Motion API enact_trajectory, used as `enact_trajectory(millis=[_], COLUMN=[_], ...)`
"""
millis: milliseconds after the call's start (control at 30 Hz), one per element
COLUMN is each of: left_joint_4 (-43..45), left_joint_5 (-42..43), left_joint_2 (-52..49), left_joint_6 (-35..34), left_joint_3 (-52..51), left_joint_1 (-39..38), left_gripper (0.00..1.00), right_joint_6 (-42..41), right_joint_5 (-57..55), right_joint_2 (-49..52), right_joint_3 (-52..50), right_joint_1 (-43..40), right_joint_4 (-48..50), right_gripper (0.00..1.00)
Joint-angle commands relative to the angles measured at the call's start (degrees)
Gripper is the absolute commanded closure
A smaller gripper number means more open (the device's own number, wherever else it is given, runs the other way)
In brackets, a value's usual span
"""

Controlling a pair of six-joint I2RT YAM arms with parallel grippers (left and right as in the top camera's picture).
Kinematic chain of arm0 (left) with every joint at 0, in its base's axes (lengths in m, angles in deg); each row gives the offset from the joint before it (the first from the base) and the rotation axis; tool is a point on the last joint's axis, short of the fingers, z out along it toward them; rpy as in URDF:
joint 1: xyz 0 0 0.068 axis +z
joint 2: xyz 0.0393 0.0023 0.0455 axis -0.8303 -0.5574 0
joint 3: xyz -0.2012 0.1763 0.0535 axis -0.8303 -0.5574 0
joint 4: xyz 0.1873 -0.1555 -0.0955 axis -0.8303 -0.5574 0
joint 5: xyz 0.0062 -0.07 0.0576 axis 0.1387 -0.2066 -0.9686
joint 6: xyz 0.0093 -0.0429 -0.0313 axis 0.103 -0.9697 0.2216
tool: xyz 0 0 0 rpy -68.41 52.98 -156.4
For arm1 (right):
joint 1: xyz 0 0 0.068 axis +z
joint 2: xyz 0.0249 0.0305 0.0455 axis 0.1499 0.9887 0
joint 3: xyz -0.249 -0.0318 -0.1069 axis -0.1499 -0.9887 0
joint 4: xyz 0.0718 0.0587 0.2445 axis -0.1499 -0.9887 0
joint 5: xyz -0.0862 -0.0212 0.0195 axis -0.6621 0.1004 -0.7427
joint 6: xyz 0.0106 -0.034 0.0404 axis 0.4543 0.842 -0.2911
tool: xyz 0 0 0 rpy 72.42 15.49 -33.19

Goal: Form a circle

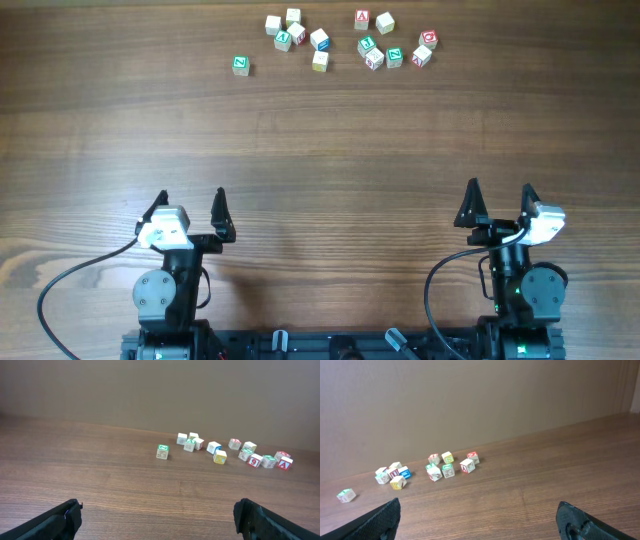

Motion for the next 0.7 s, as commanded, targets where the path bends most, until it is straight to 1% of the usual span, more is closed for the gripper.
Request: enact_trajectory(millis=[0,167,233,300,467,567,600,633,667], left_joint_4=[-0.2,-0.2,0.0,0.1,0.0,0.1,0.6,2.6,5.9], left_joint_5=[-0.6,-0.9,-3.7,-4.5,-0.7,-4.0,-4.9,-4.7,-2.9], left_joint_2=[0.6,0.6,0.3,-0.8,-2.3,-2.4,-2.4,-2.4,-2.4], left_joint_6=[1.2,1.2,1.2,1.6,1.2,1.6,3.0,3.0,2.8], left_joint_3=[-0.4,-0.4,-0.4,-0.4,-0.4,-0.4,-0.4,-0.4,-0.4], left_joint_1=[0.4,0.4,0.4,0.4,0.4,0.4,0.4,0.4,0.3], left_gripper=[0.00,0.00,0.00,0.00,0.00,0.00,0.00,0.00,0.00], right_joint_6=[-0.3,-0.3,-0.3,-0.3,-0.3,-0.3,-0.3,-0.3,-0.3], right_joint_5=[0.9,0.9,0.9,0.9,0.9,0.9,0.9,0.9,0.9], right_joint_2=[-0.4,-0.4,-0.4,-0.4,-0.4,-0.4,-0.4,-0.4,-0.4], right_joint_3=[0.0,0.0,0.0,0.0,0.0,0.0,0.0,0.0,0.0], right_joint_1=[-0.3,-0.3,-0.3,-0.3,-0.3,-0.3,-0.3,-0.3,-0.3], right_joint_4=[0.3,0.3,0.3,0.3,0.3,0.3,0.3,0.3,0.3], right_gripper=[0.00,0.00,0.00,0.00,0.00,0.00,0.00,0.00,0.00])
